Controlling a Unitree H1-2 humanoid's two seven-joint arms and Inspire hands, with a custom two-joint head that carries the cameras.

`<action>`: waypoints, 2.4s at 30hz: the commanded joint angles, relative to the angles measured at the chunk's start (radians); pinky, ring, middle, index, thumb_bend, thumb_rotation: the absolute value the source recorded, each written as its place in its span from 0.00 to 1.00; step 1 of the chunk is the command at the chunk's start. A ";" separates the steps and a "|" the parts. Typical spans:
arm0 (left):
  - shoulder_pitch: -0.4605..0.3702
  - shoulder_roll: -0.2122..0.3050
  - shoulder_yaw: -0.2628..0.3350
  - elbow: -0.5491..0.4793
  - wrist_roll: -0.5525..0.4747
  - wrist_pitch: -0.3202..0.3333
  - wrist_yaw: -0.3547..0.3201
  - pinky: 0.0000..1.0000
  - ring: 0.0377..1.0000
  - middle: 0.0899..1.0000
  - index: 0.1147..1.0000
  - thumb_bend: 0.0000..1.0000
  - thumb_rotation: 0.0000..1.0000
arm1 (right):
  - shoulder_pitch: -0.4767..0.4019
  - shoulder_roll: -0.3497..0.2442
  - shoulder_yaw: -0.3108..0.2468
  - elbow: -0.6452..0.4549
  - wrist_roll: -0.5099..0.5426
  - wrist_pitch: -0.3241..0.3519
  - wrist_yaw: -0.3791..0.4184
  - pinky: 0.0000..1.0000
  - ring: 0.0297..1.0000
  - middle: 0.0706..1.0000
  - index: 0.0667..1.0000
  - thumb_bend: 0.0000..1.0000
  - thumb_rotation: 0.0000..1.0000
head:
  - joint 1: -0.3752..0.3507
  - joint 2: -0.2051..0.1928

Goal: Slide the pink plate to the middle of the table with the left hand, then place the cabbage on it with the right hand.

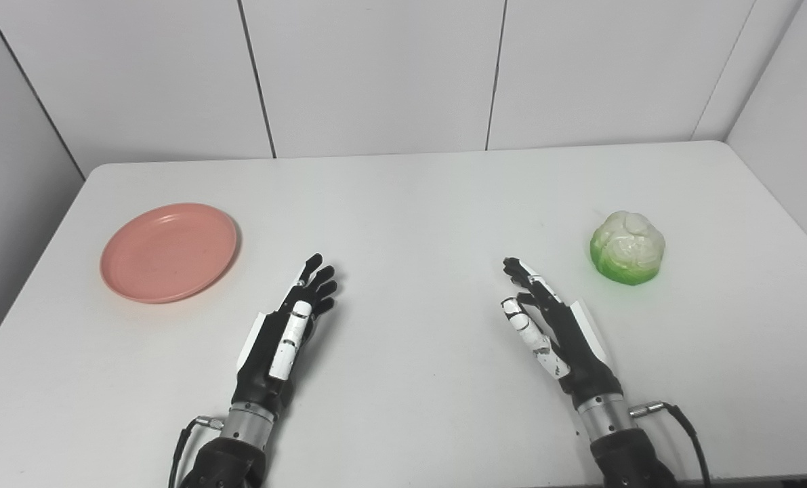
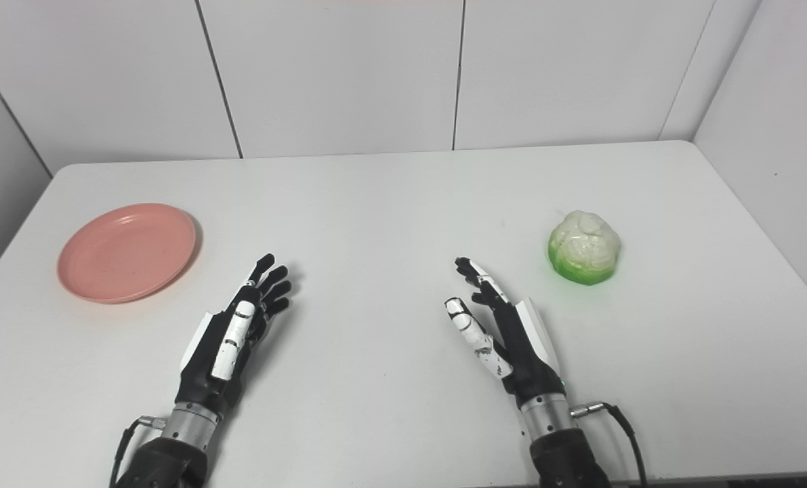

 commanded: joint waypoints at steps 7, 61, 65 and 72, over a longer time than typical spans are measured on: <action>0.030 0.016 0.006 0.050 0.003 0.000 0.003 0.91 0.92 0.94 0.93 0.48 1.00 | 0.006 -0.006 -0.004 -0.005 0.006 -0.010 0.000 0.84 0.89 0.87 0.87 0.31 1.00 | 0.000 0.002; 0.003 -0.064 -0.040 0.142 0.112 -0.023 0.064 0.93 0.93 0.94 0.93 0.49 1.00 | -0.005 -0.070 -0.036 0.130 0.093 -0.159 0.011 0.85 0.89 0.88 0.88 0.31 1.00 | 0.299 -0.145; 0.005 -0.059 -0.038 0.134 0.109 -0.015 0.061 0.92 0.93 0.94 0.93 0.47 1.00 | -0.003 -0.065 -0.034 0.128 0.087 -0.160 0.008 0.85 0.89 0.88 0.87 0.30 1.00 | 0.298 -0.152; 0.012 -0.050 -0.040 0.112 0.100 -0.003 0.046 0.91 0.93 0.94 0.93 0.46 1.00 | -0.001 -0.059 -0.029 0.132 0.062 -0.178 -0.002 0.84 0.88 0.87 0.87 0.30 1.00 | 0.299 -0.172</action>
